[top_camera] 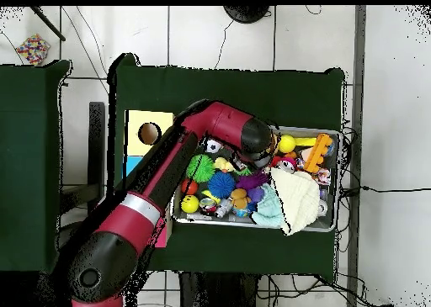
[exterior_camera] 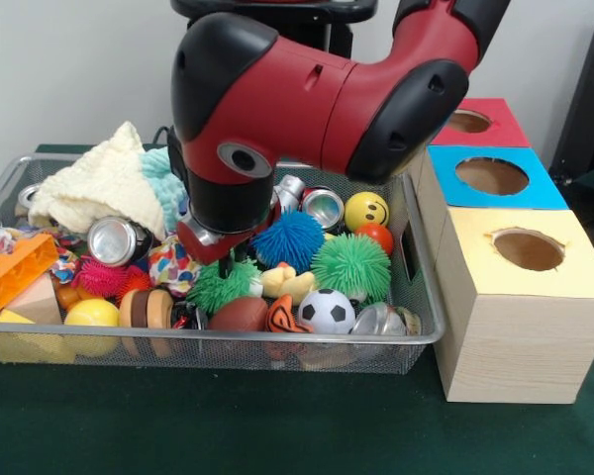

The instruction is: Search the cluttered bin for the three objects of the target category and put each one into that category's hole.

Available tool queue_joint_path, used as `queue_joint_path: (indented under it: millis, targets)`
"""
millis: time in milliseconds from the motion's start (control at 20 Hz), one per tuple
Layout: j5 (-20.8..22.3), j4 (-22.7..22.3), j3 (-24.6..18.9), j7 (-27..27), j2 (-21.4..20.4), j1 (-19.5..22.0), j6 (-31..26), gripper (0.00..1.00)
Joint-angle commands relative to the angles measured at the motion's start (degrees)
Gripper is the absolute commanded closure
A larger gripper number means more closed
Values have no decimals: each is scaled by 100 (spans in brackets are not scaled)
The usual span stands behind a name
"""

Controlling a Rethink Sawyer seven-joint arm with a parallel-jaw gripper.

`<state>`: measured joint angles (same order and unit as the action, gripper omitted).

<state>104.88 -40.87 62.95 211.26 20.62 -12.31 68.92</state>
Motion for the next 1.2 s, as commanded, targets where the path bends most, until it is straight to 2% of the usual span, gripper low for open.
queue_joint_path:
  millis: [50, 300, 650, 800, 1000, 1200]
  targets:
    - [-382, -616, -505, -807, -683, -56, -241, 100]
    - [-218, -1116, -283, -861, -1234, -264, 44, 100]
    - [-112, -1368, -339, -845, -1637, -395, 124, 100]
    - [-312, -1361, -560, -634, -1849, -422, 152, 100]
    - [-607, -1192, -813, -80, -1868, -516, -13, 100]
    - [-970, -1155, -1035, 210, -2150, -531, 47, 100]
